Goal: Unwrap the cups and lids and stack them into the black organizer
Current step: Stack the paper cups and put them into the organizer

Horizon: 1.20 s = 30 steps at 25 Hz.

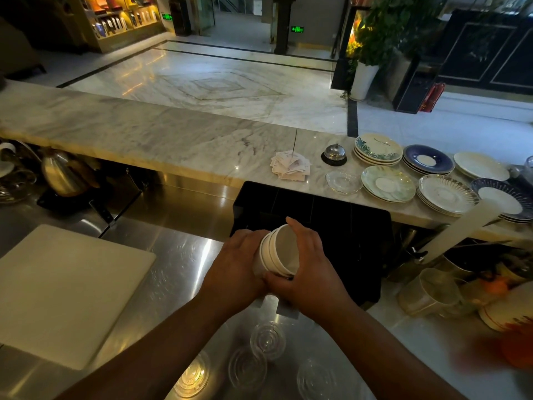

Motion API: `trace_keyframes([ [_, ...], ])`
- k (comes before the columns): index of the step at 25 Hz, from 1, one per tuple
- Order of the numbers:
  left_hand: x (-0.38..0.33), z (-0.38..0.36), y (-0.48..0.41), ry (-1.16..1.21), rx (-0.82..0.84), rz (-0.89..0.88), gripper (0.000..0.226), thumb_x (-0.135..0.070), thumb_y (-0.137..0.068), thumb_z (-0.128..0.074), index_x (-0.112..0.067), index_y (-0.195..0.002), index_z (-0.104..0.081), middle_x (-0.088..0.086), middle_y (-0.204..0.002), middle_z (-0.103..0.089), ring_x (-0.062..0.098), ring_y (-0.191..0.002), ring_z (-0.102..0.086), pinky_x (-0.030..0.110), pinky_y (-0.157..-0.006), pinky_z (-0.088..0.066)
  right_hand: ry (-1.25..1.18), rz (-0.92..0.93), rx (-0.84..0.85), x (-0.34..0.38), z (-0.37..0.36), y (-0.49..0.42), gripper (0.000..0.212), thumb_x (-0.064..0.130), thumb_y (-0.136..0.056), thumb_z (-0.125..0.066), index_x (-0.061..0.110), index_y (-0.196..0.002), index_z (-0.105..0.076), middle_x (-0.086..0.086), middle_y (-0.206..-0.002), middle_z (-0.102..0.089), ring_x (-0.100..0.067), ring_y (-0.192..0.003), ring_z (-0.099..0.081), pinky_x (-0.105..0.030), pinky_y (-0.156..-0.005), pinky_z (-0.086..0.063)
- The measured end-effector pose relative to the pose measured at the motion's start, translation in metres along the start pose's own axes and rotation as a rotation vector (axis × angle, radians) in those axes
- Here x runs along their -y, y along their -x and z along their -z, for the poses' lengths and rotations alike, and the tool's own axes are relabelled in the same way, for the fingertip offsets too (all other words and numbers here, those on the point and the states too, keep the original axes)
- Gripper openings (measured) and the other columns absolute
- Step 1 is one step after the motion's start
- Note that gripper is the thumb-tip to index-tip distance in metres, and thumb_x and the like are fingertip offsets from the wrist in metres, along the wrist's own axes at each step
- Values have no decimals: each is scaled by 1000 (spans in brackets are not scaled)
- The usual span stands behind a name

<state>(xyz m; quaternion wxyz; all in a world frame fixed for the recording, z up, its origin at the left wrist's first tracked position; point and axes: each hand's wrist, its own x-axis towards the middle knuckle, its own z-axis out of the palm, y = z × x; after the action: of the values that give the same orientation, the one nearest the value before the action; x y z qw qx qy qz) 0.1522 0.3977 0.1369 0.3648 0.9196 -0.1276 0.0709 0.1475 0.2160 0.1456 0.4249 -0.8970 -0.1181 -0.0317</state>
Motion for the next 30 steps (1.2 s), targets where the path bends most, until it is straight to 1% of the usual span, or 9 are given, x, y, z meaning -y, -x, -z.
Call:
trace_keyframes([
  [3, -1, 3, -19, 36, 21, 10, 86, -47, -63, -86, -36, -138, -46, -10, -129, -48, -2, -108, -48, 7, -85, -34, 6, -1, -24, 3, 9, -17, 107, 61, -62, -79, 57, -147, -14, 19, -137, -32, 1, -114, -43, -18, -81, -41],
  [7, -3, 14, -52, 82, -61, -10, 69, -52, -68, -75, -41, -129, -44, -18, -120, -50, -6, -103, -46, 9, -78, -35, 37, 20, -88, 14, 22, -52, 105, 56, -62, -82, 53, -146, -20, 16, -139, -36, 0, -111, -44, -23, -82, -42],
  [9, 0, 21, -71, 73, -99, 12, 70, -53, -68, -78, -39, -129, -44, -17, -122, -55, -1, -101, -55, 16, -77, -44, 70, 43, -109, 20, 28, -73, 101, 55, -63, -82, 49, -145, -23, 12, -143, -36, -5, -113, -46, -27, -84, -45],
  [11, 3, 28, -91, 61, -135, 9, 70, -53, -67, -79, -38, -127, -46, -18, -120, -58, 3, -104, -58, 25, -81, -51, 100, 78, -121, 27, 33, -95, 99, 53, -64, -83, 45, -145, -26, 7, -144, -38, -13, -117, -51, -33, -87, -49],
  [13, 7, 35, -110, 70, -176, -11, 68, -54, -67, -79, -39, -125, -46, -19, -117, -58, 2, -104, -58, 26, -82, -51, 131, 112, -132, 33, 36, -116, 97, 51, -65, -83, 43, -145, -27, 4, -142, -40, -18, -118, -54, -36, -87, -51],
  [15, 14, 39, -125, 86, -193, -23, 69, -54, -68, -78, -37, -127, -47, -16, -121, -58, 3, -106, -58, 26, -83, -51, 164, 143, -144, 37, 35, -134, 95, 51, -66, -81, 41, -145, -28, 3, -139, -42, -20, -115, -57, -38, -84, -53],
  [21, 44, 36, -156, 99, -157, 28, 69, -55, -67, -76, -35, -127, -47, -11, -125, -58, 3, -102, -60, 26, -77, -52, 258, 171, -106, 28, 19, -176, 93, 54, -69, -78, 39, -146, -28, 2, -135, -43, -22, -112, -56, -33, -75, -44],
  [25, 70, 24, -163, 73, -132, 79, 70, -56, -67, -76, -34, -126, -46, -10, -125, -59, 7, -103, -61, 30, -78, -53, 274, 146, -55, 14, -1, -193, 93, 51, -69, -79, 35, -147, -30, -2, -134, -44, -25, -111, -56, -33, -78, -43],
  [30, 98, 7, -163, 20, -81, 115, 69, -57, -63, -73, -35, -121, -45, -8, -118, -57, 14, -104, -57, 32, -75, -46, 314, 118, 11, -5, -24, -205, 95, 49, -68, -79, 32, -148, -31, -6, -134, -45, -30, -108, -57, -34, -76, -42],
])
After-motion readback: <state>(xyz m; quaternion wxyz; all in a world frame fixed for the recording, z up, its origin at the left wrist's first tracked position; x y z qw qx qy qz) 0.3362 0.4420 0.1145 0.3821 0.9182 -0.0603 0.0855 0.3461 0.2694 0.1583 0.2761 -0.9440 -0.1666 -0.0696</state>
